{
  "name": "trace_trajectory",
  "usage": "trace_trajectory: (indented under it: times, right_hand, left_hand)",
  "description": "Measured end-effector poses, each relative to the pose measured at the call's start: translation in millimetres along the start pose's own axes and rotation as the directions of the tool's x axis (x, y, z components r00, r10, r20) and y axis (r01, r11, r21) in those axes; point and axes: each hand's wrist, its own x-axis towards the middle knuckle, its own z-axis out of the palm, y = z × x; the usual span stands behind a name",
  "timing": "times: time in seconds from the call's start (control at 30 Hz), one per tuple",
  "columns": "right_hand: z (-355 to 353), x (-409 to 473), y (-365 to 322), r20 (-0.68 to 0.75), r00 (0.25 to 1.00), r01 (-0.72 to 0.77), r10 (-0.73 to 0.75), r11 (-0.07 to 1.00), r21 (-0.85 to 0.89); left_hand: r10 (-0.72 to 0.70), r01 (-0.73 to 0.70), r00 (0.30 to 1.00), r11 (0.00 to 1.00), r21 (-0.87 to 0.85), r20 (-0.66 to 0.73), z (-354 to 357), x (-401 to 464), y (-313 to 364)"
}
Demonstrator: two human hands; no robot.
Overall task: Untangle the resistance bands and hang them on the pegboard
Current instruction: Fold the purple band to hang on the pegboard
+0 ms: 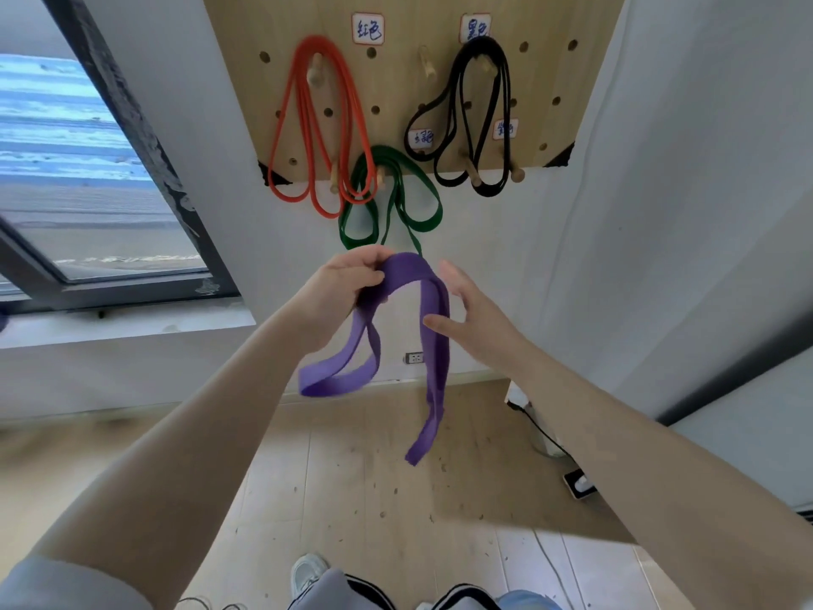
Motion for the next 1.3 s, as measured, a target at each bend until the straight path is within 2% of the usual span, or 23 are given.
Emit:
trace_trajectory:
  times: [0.1,0.23,0.37,0.43,0.5,0.63,0.77,0.83,0.97,1.07,1.2,1.3]
  right_hand:
    - [-1,6,0,0.059,0.998,0.001,-0.001,1.000,0.011]
    - [-9,1,2,0.145,0.981,-0.142,0.127,0.985,0.095]
    - [-27,-6,9,0.154,0.972,-0.191,0.177,0.978,0.082]
    - [-39,-11,11,0.118,0.979,-0.174,0.168,0.984,0.040]
    - [-51,-15,6,0.151,0.979,-0.140,0.134,0.990,0.025]
    - [-57,-19,-21,0.189,0.982,-0.030,0.002,0.989,0.146]
    - [-37,-12,-53,0.077,0.992,0.098,-0.101,0.994,0.050]
    - [-31,-7,-67,0.026,0.987,0.156,-0.156,0.988,0.025]
    - [-29,4,-87,0.035,0.981,0.189,-0.190,0.982,0.025]
    - [-31,11,-89,0.017,0.973,0.232,-0.231,0.968,-0.097]
    - [-39,15,-82,-0.029,0.962,0.252,-0.272,0.924,-0.288]
    - [-45,12,-74,-0.074,0.968,0.217,-0.239,0.950,-0.225]
  left_hand:
    - [-0.008,0.006,0.996,1.000,-0.024,-0.083,-3,-3,4]
    - [-0.042,0.063,0.993,0.979,0.193,-0.109,-5,-8,-8]
    - [-0.041,0.080,0.989,0.957,0.280,-0.143,-6,-13,-29]
    - [-0.047,0.083,0.990,0.954,0.289,-0.130,-10,-15,-41]
    - [-0.063,0.093,0.993,0.942,0.324,-0.101,-13,-18,-54]
    - [-0.136,0.113,0.991,0.898,0.425,0.023,-12,-28,-81]
    - [-0.168,0.133,0.984,0.902,0.411,0.051,-13,-27,-87]
    - [-0.130,0.107,0.990,0.942,0.319,0.053,-10,-21,-75]
    - [0.086,-0.088,0.996,0.975,0.202,0.019,10,-7,-38]
    - [0.202,-0.194,0.977,0.975,0.113,-0.073,18,0,-22]
    - [0.246,-0.204,0.958,0.946,0.254,-0.147,19,9,-12]
    - [0.245,-0.205,0.968,0.897,0.391,-0.055,24,16,-4]
